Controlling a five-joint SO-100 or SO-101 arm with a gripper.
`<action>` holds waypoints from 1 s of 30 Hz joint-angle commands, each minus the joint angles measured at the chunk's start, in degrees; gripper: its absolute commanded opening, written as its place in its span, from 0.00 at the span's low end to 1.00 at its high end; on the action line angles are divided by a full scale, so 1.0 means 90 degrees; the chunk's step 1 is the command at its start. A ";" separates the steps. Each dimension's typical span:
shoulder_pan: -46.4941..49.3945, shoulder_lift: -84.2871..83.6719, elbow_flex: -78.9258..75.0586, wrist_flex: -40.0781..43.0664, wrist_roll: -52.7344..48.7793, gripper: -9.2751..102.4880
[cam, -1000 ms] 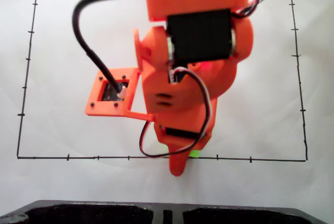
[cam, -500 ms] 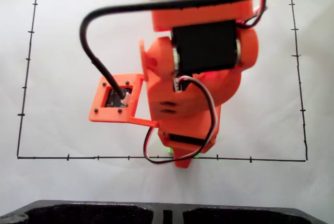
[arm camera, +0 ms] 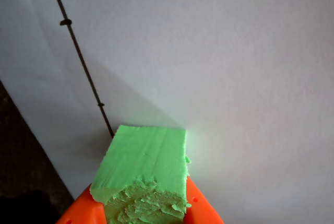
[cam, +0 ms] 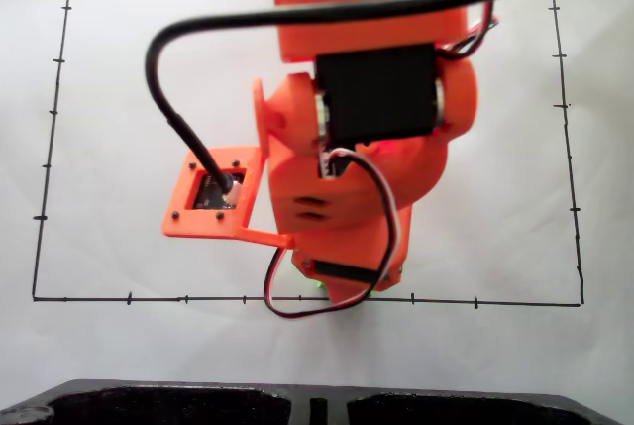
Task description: Grasp the colored block, Place it on the black dot, and then return the arm to the default position.
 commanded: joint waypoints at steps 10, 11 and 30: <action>0.0020 0.1621 0.0352 0.0937 -0.0615 0.15; 0.0029 0.1797 0.0469 0.1035 -0.0664 0.15; 0.0361 0.3398 0.2744 0.1484 -0.1738 0.16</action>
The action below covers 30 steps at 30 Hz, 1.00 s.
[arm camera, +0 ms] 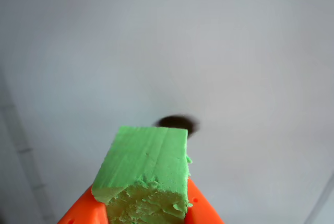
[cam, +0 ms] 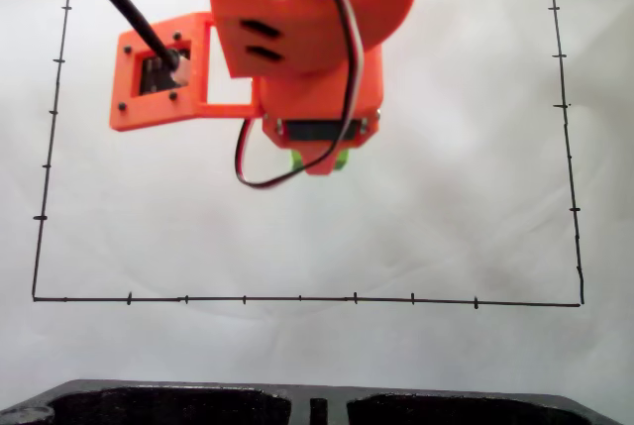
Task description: Grasp the colored block, Place it on the black dot, and then return the arm to the default position.
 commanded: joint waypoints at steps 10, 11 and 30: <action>0.0068 0.0254 0.0488 -0.0352 -0.0303 0.17; 0.0088 0.0234 0.0518 -0.0361 -0.0322 0.17; 0.0137 0.0654 0.0781 -0.0137 -0.0518 0.42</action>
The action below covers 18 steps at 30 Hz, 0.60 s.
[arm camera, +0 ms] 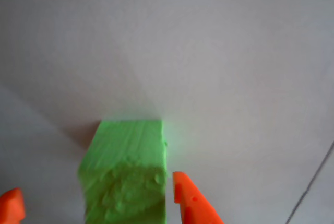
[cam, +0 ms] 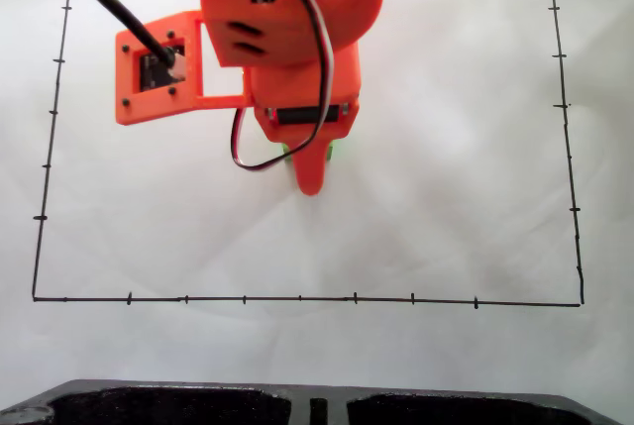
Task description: Grasp the colored block, Place it on the black dot, and then return the arm to the default position.
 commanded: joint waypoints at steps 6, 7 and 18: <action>-0.0078 0.1621 0.0205 0.0781 -0.0254 0.43; -0.0078 0.1816 0.0225 0.0898 -0.0273 0.43; 0.0342 0.4463 0.0967 0.1787 -0.0684 0.27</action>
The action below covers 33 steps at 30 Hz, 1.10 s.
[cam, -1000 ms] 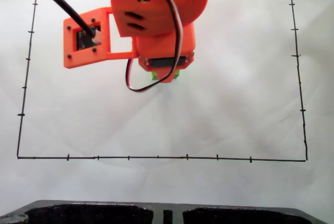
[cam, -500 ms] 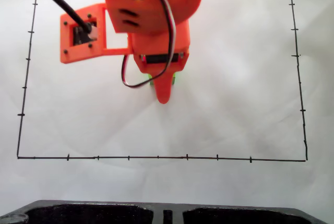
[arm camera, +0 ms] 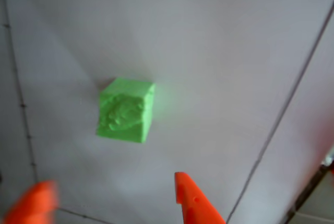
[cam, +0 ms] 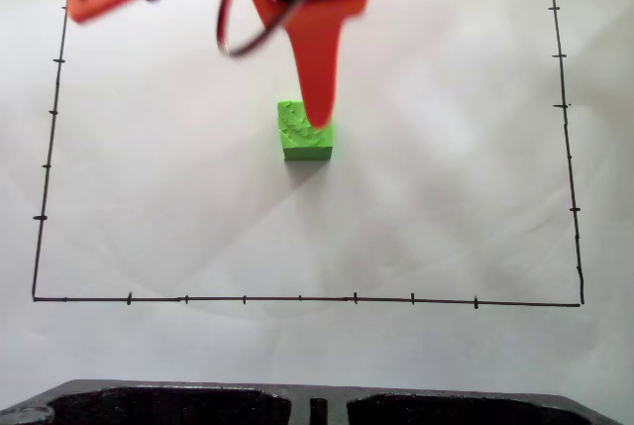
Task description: Grasp the colored block, Place it on the black dot, and then return the arm to the default position.
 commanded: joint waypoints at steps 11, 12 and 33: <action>0.0625 0.2725 0.1523 -0.0322 -0.0635 0.08; 0.0635 0.2939 0.1729 -0.0391 -0.0703 0.08; 0.0566 0.5225 0.4727 -0.2988 -0.1104 0.08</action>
